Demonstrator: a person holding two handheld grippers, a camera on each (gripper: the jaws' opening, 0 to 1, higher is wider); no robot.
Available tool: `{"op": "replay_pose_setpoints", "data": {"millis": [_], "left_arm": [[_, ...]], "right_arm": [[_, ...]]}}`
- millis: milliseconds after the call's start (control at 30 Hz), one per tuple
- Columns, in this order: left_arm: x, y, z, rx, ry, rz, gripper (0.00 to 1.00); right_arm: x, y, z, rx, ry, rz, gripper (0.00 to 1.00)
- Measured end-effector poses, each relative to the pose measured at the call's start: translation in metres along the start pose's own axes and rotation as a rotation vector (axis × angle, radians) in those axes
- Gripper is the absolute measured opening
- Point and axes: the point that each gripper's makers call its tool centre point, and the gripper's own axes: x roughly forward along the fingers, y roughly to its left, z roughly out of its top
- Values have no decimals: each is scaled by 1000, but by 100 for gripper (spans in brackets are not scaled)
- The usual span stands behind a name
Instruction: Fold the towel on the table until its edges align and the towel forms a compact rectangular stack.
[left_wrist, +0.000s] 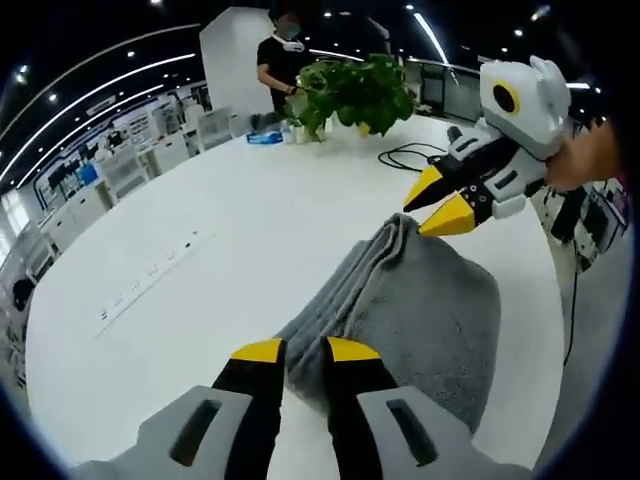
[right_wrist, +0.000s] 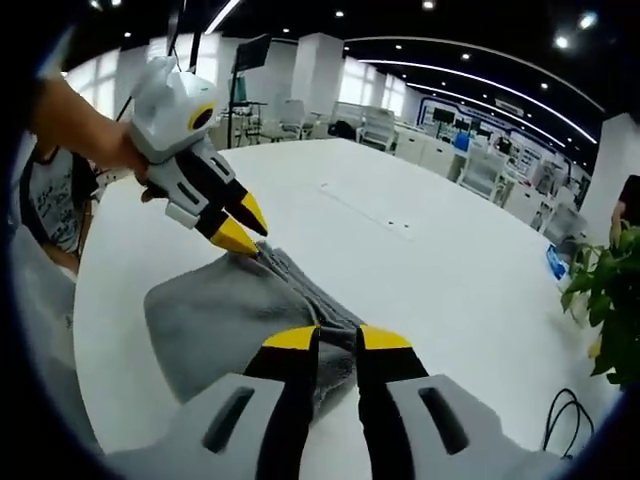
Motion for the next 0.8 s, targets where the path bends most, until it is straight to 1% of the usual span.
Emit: {"op": "replay_pose_setpoints", "data": {"millis": [133, 200, 233, 300, 367, 467, 500, 533, 600, 800], "left_arm": [[-6, 2, 4, -30, -19, -1, 15], [-10, -1, 6, -37, -33, -11, 15], [-13, -7, 7, -58, -42, -33, 15], [-14, -17, 5, -84, -42, -78, 15], [-17, -30, -3, -80, -27, -118, 15], [-14, -38, -13, -61, 0, -133, 15], [-13, -41, -19, -62, 18, -142, 16], [-13, -43, -21, -68, 24, -143, 16], [-12, -45, -25, -71, 28, -144, 16], [-6, -42, -31, -76, 50, -127, 17]], "right_arm": [[1, 5, -4, 11, 10, 13, 11], [3, 9, -11, 16, 31, 31, 11], [4, 10, -13, 15, 37, 35, 11], [8, 11, -19, 8, 57, 38, 12], [13, 9, -26, 8, 82, 36, 13], [18, 3, -36, 8, 120, 24, 12], [19, 1, -38, 15, 127, 22, 12], [20, 0, -39, 21, 127, 20, 12], [19, 0, -40, 39, 126, 23, 12], [20, -1, -42, 30, 125, 15, 13]]}}
